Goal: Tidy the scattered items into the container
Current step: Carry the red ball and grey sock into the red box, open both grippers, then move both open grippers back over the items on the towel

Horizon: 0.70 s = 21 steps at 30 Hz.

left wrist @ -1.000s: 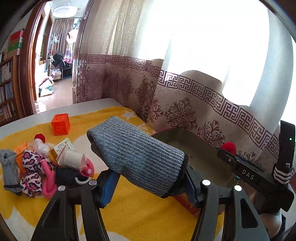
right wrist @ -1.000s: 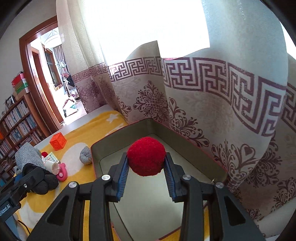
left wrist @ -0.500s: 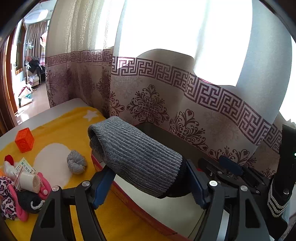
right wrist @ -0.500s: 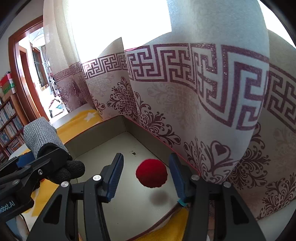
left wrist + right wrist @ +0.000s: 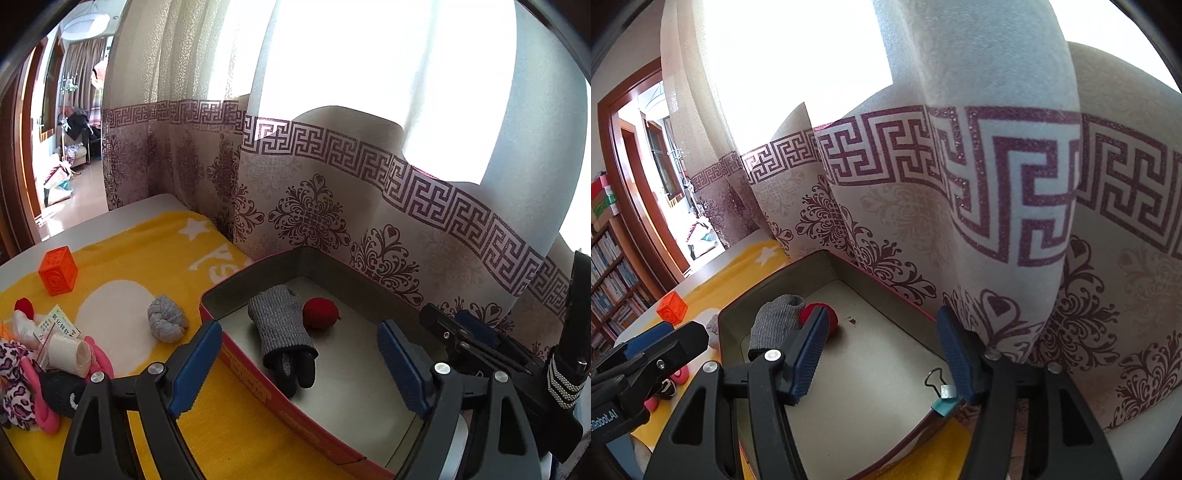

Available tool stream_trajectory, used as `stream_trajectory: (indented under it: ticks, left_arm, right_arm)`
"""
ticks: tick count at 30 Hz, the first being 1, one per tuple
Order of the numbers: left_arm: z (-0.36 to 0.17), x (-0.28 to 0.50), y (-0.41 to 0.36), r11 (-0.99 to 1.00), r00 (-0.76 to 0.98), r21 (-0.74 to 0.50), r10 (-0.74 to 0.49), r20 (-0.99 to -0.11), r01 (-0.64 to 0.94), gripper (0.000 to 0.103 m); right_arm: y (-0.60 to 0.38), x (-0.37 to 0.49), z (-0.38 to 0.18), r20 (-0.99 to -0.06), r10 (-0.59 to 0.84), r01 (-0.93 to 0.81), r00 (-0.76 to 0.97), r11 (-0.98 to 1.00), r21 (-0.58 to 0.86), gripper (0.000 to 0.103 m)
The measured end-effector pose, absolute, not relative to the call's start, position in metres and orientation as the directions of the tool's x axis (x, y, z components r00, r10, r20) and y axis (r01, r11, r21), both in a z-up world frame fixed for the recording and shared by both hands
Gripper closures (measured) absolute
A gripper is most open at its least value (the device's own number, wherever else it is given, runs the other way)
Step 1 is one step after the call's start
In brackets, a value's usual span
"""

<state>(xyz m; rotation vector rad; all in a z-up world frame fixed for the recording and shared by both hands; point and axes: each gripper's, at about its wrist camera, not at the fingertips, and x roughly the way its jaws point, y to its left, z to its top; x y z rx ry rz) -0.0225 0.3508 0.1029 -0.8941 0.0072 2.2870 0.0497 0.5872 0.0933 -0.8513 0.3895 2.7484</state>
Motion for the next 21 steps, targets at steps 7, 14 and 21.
stream_trajectory:
  ticks: [7, 14, 21]
  left_arm:
    - [0.1, -0.02, 0.332, -0.795, -0.57, -0.221, 0.57, -0.593, -0.565, 0.0]
    - [0.09, -0.023, 0.31, -0.814, -0.559, -0.238, 0.546, -0.624, -0.53, 0.0]
    - [0.086, -0.025, 0.269, -0.849, -0.59, -0.233, 0.503, -0.632, -0.474, 0.0]
  right_arm:
    - [0.579, 0.051, 0.093, -0.576, 0.136, -0.287, -0.806, -0.941, 0.179, 0.035]
    - [0.565, 0.054, 0.095, -0.565, 0.117, -0.254, -0.817, -0.952, 0.17, 0.034]
    - [0.535, 0.053, 0.101, -0.555, 0.058, -0.176, -0.83, -0.971, 0.162, 0.032]
